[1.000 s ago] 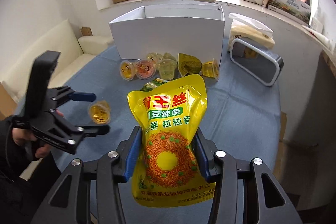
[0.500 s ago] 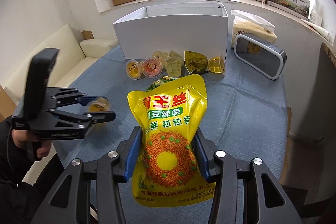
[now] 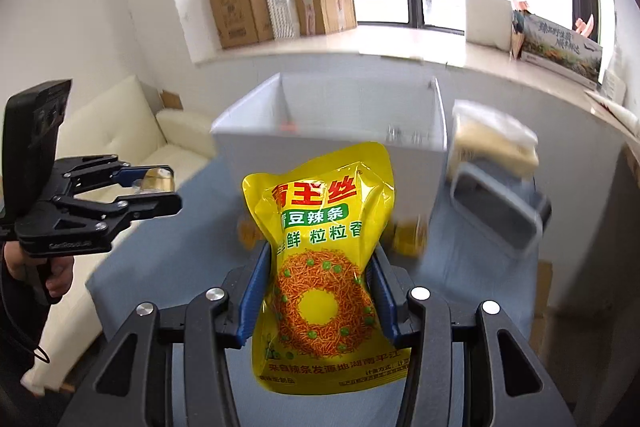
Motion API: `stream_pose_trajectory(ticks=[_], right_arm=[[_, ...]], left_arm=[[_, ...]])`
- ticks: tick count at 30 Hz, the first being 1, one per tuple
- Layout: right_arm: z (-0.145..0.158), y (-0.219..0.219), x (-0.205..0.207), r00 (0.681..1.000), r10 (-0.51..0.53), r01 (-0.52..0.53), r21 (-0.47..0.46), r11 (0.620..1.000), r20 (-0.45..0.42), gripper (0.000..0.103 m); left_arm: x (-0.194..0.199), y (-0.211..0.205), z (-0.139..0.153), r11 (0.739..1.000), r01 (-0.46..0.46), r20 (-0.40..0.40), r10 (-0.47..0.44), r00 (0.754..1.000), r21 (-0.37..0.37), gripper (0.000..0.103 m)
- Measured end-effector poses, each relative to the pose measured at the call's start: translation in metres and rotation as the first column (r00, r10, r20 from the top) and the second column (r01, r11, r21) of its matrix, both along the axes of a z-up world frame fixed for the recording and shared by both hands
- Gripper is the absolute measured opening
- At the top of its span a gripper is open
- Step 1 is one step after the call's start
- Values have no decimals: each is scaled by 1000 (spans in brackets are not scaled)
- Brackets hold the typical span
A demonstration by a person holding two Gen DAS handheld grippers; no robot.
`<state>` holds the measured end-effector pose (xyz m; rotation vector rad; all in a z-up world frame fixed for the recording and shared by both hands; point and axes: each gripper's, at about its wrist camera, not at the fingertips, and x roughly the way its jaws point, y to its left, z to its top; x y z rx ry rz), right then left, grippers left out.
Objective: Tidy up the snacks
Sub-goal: 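Grasp an orange jelly cup with the left gripper while the right lifts the pouch, then release the jelly cup and yellow pouch into the white box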
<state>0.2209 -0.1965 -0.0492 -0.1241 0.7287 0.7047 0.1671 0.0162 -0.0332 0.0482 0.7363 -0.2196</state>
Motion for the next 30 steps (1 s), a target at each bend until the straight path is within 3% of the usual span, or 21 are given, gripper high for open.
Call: stream_pose_trajectory(ticks=[5, 9, 13, 18, 19, 20, 21, 22, 23, 25, 27, 30], right_arm=[[36, 22, 53, 999, 4, -4, 13, 1000, 52, 52], [47, 48, 91, 998, 13, -12, -15, 1000, 59, 52], [43, 73, 122, 998, 17, -12, -78, 997, 65, 52], [26, 83, 149, 999, -7, 10, -91, 996, 32, 53], [22, 83, 152, 999, -14, 17, -100, 995, 29, 57], [19, 82, 154, 999, -25, 28, -108, 994, 31, 74], [16, 81, 156, 999, -29, 32, -108, 994, 27, 85], [14, 78, 155, 999, -30, 33, -105, 994, 27, 98], [13, 77, 156, 999, -35, 39, -109, 993, 37, 101], [14, 72, 152, 996, -54, 61, -107, 992, 71, 103], [15, 66, 150, 996, -61, 66, -86, 994, 64, 103], [16, 60, 142, 996, -63, 67, -68, 995, 55, 103]], left_arm=[[47, 18, 38, 1000, 6, 72, -7, 997, 14, 48], [90, 33, 52, 1000, -18, 81, 16, 997, 25, 48], [130, 42, 43, 999, -35, 63, 33, 997, 35, 48], [165, 47, 8, 997, -50, -27, 52, 998, 52, 48], [166, 46, 2, 997, -51, -38, 53, 998, 55, 48], [168, 47, -2, 998, -48, -56, 51, 997, 48, 48], [169, 49, -7, 998, -52, -71, 55, 996, 41, 60], [170, 50, -10, 997, -64, -85, 67, 994, 39, 88], [169, 51, -12, 996, -72, -75, 75, 994, 45, 99], [164, 51, -10, 995, -83, -43, 85, 995, 60, 103], [162, 53, -9, 996, -83, -56, 84, 995, 28, 103], [155, 51, -5, 994, -94, -47, 97, 994, 50, 103]])
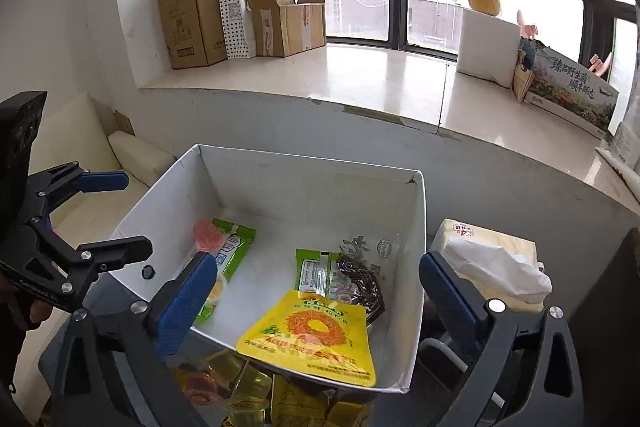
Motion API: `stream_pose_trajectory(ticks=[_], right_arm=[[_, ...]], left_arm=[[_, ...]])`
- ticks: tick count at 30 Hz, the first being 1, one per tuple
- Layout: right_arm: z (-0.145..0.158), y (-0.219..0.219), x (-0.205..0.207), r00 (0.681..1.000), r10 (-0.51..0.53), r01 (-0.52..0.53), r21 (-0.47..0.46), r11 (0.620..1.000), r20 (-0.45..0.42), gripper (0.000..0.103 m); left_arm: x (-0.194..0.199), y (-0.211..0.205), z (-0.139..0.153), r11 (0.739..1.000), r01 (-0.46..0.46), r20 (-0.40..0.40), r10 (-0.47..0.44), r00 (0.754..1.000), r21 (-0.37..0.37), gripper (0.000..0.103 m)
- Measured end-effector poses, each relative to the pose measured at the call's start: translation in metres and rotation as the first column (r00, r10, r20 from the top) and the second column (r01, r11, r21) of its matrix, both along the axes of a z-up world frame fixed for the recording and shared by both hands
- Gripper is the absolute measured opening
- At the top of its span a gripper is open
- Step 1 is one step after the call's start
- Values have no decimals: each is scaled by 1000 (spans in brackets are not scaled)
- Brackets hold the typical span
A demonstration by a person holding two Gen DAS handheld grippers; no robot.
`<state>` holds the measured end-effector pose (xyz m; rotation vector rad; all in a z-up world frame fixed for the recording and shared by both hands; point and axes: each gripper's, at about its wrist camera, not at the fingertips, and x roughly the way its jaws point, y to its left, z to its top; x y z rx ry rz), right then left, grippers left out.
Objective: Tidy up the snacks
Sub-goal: 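Release the jelly cup and yellow pouch into the white box, then withdraw both grippers from the box toward the remaining snacks, then grasp the green pea snack bag with the right gripper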
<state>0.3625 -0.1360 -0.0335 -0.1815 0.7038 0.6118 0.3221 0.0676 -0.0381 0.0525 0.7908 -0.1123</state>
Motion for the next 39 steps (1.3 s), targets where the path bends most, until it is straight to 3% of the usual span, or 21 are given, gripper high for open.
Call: stream_pose_trajectory(ticks=[6, 12, 17, 26, 31, 39], right_arm=[[1, -10, -33, 1000, 3, -3, 7, 1000, 12, 103], [-2, -30, -85, 999, -29, 30, -13, 999, 46, 103], [-13, -52, -123, 999, -47, 48, 77, 996, -4, 103], [-57, -63, -181, 995, -71, 76, 72, 994, -66, 103], [-90, -54, -193, 990, -81, 88, 56, 995, -113, 103], [-124, -27, -168, 980, -129, 127, -22, 992, -152, 103]], left_arm=[[-26, -6, 11, 1000, -8, 21, 7, 1000, 23, 103], [-82, -22, 16, 1000, -2, 64, 2, 998, 5, 103], [-133, -29, 7, 998, -25, 59, 28, 998, -51, 103], [-205, -34, -23, 993, -76, 18, 78, 997, -89, 103], [-222, -34, -36, 991, -92, -2, 92, 996, -93, 103], [-238, -28, -47, 990, -87, -14, 86, 996, -115, 103]])
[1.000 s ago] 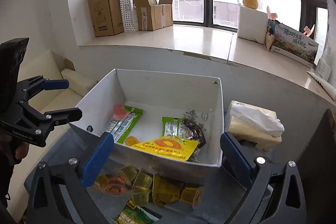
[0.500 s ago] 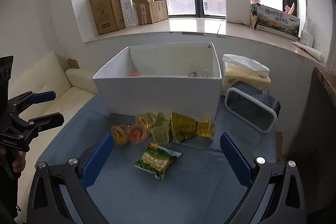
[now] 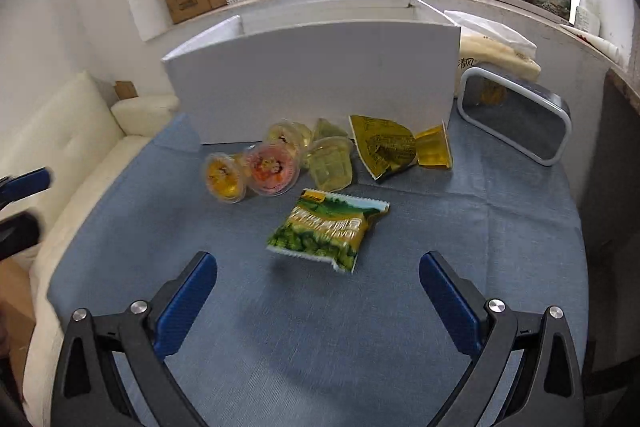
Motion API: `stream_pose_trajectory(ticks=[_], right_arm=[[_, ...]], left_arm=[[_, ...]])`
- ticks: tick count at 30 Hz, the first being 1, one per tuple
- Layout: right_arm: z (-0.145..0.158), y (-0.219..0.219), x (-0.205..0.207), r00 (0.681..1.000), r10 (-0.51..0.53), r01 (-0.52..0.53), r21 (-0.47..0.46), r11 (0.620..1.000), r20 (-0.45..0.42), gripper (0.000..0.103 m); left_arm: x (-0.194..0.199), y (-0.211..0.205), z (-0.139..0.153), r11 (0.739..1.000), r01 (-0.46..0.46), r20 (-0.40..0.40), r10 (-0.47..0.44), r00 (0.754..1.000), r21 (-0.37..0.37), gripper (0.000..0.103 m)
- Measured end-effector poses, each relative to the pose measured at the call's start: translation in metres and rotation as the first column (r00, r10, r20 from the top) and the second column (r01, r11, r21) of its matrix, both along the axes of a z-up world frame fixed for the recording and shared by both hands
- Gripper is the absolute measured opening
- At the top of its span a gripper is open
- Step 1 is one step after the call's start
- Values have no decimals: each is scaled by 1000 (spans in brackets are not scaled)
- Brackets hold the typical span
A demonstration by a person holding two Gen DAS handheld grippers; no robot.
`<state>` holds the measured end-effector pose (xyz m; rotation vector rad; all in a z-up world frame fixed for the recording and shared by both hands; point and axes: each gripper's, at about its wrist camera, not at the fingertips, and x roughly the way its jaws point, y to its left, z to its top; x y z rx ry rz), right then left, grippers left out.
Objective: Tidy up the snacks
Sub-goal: 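Grasp the green pea snack bag with the right gripper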
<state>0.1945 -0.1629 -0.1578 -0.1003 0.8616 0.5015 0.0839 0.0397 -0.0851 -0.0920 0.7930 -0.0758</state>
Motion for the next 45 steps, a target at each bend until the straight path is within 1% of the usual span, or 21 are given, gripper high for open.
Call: stream_pose_trajectory(ticks=[3, 6, 10, 12, 13, 14, 16, 17, 18, 19, 21, 25, 29, 33, 35, 39, 45], right_arm=[[-6, 3, 12, 1000, -18, 18, 7, 1000, -22, 103], [-9, 8, 19, 999, -24, 24, -4, 1000, -29, 103], [-13, 22, 22, 1000, -20, 19, -66, 998, -18, 103], [-17, 27, 22, 999, 1, -3, -65, 998, -36, 92], [-19, 28, 23, 999, 1, -4, -76, 997, -42, 69], [-20, 29, 22, 1000, -7, 4, -99, 995, -30, 67], [-20, 28, 21, 1000, 4, -7, -87, 996, -30, 65], [-20, 27, 20, 999, 12, -15, -77, 997, -34, 61], [-19, 25, 20, 999, 10, -12, -82, 997, -33, 58], [-18, 24, 19, 1000, 5, -7, -92, 996, -28, 58], [-14, 19, 15, 1000, 10, -11, -81, 997, -14, 57], [-3, 7, 3, 1000, 7, -6, -66, 998, 18, 56], [10, -8, -7, 999, 0, 2, -48, 999, 47, 55], [22, -23, -18, 998, -10, 11, -18, 1000, 59, 55], [25, -30, -23, 998, -22, 22, -8, 1000, 62, 55], [29, -46, -30, 997, -58, 58, 2, 998, 60, 55], [22, -66, -31, 992, -120, 119, 23, 993, 33, 55]], left_arm=[[-5, 3, -4, 1000, -10, -7, 10, 1000, 2, 103], [-7, 7, -10, 1000, -16, -18, 16, 1000, -15, 103], [-4, 10, -16, 999, -31, -32, 30, 999, -14, 103], [-3, 9, -18, 999, -32, -19, 31, 999, -14, 103], [-2, 8, -19, 999, -31, -11, 31, 999, -9, 103], [0, 7, -20, 999, -35, -10, 35, 999, 3, 103], [3, 4, -22, 998, -48, -18, 49, 999, 31, 103], [4, 3, -24, 998, -48, -17, 48, 999, 27, 103], [5, 4, -26, 999, -47, -17, 47, 999, 14, 103], [6, 5, -28, 999, -48, -17, 48, 999, -3, 103], [9, 9, -34, 998, -66, -28, 65, 997, -19, 103], [18, 8, -42, 999, -46, -73, 45, 996, -17, 103], [31, -4, -45, 999, -6, -78, 9, 997, 47, 103], [49, -16, -48, 998, 40, -91, -34, 995, 58, 103], [59, -25, -50, 995, 68, -88, -61, 994, 77, 103], [78, -40, -55, 985, 117, -81, -107, 991, 125, 103], [112, -52, -68, 980, 142, -103, -128, 986, 140, 103]])
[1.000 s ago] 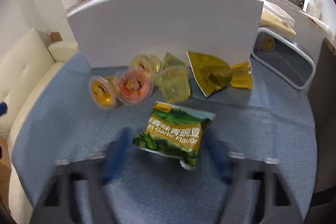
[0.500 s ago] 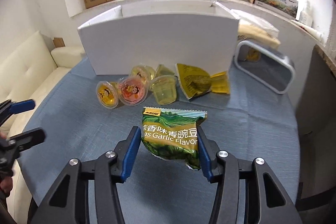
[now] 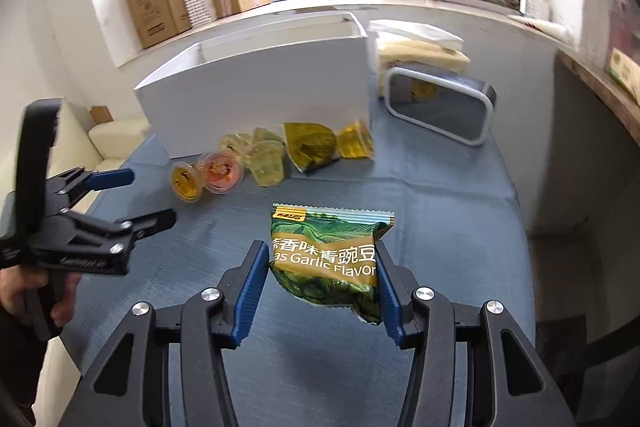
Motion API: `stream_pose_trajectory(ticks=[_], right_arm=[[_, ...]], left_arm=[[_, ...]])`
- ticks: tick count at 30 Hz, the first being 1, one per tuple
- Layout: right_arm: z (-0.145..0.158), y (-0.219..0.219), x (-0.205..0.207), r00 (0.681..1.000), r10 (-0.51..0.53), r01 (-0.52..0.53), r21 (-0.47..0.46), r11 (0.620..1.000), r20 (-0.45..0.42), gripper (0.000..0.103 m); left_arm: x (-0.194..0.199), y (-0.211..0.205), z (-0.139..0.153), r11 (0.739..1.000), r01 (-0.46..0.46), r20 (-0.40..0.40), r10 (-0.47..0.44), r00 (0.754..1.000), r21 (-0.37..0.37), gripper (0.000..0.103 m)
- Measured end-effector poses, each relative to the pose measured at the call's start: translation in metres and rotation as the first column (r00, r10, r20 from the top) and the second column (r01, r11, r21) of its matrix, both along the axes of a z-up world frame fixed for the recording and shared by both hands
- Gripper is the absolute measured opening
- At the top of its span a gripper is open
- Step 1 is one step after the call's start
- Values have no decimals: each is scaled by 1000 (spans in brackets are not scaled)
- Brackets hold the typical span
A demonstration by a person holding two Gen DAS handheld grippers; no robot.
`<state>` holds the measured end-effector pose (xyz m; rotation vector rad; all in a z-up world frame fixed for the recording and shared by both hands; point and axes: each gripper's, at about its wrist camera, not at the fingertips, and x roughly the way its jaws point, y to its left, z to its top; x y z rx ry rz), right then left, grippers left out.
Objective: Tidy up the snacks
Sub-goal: 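Grasp the green pea snack bag with the right gripper, then grasp an orange jelly cup with the left gripper while the right holds the bag, then carry the jelly cup and green bag into the white box and release both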
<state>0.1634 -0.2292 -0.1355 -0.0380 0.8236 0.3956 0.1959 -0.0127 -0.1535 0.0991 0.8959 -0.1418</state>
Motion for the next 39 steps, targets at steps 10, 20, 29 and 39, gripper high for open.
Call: stream_pose_trajectory(ticks=[10, 20, 29, 39], right_arm=[[-11, -12, -2, 999, -28, 28, 14, 999, -29, 55], [-17, -3, -2, 999, -13, 14, 21, 1000, -42, 55], [-10, 7, -2, 999, 10, -8, 47, 999, -34, 55], [36, 35, 19, 996, 69, -72, 52, 996, 59, 55]], left_arm=[[32, 5, -22, 999, 22, -68, -25, 997, -35, 51], [20, 17, -13, 997, 19, -49, -23, 999, -77, 47], [-26, 22, 29, 990, -29, 23, 33, 999, -141, 47], [-47, 27, 91, 984, -5, 130, 29, 991, -180, 47]])
